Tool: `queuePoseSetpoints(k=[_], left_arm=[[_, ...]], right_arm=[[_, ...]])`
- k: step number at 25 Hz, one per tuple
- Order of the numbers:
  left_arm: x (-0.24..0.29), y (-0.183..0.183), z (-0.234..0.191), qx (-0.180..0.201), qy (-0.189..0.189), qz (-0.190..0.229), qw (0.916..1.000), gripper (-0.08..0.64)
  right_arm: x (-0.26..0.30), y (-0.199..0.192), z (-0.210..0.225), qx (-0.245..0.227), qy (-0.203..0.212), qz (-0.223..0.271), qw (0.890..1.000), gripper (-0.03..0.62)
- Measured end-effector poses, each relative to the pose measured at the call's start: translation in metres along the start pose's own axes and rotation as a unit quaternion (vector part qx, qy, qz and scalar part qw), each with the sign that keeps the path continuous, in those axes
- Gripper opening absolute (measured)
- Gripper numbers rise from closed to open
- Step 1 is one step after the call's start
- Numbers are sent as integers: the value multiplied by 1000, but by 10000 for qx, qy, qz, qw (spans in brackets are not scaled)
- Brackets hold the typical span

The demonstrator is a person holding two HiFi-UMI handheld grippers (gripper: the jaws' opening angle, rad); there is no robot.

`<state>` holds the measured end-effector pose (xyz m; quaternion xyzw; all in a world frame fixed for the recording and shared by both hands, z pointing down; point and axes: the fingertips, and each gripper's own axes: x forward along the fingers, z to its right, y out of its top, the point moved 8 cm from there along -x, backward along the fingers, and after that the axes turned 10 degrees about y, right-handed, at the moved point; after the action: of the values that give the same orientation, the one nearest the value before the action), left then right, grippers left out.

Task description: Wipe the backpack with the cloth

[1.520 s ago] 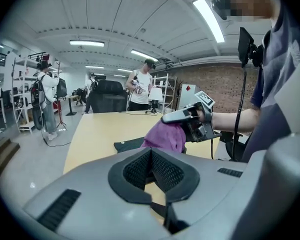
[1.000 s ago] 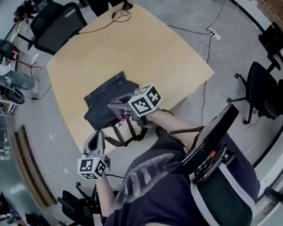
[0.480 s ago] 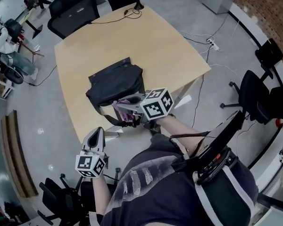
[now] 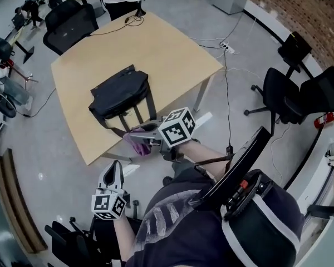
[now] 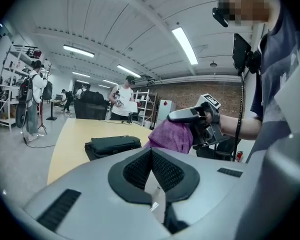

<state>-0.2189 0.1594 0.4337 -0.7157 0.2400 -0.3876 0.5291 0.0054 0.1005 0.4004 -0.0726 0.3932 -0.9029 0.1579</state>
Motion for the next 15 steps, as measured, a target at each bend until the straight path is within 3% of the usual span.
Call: queuePoseSetpoints(k=[6,11,15], left_arm=[[-4,-5,30,151,-133,-28,9998,8],[-6,-11,69,333,-424,-165,9984,8],[-22,-10,105,455,-118,11,9989,8]], right_arm=[[-34,-19,-20,-39,-45,46,10000,41],[-82,-42,-42,-138,-135,382,9991,41],[-115,-52,-69,-557,234,302,9977,41]])
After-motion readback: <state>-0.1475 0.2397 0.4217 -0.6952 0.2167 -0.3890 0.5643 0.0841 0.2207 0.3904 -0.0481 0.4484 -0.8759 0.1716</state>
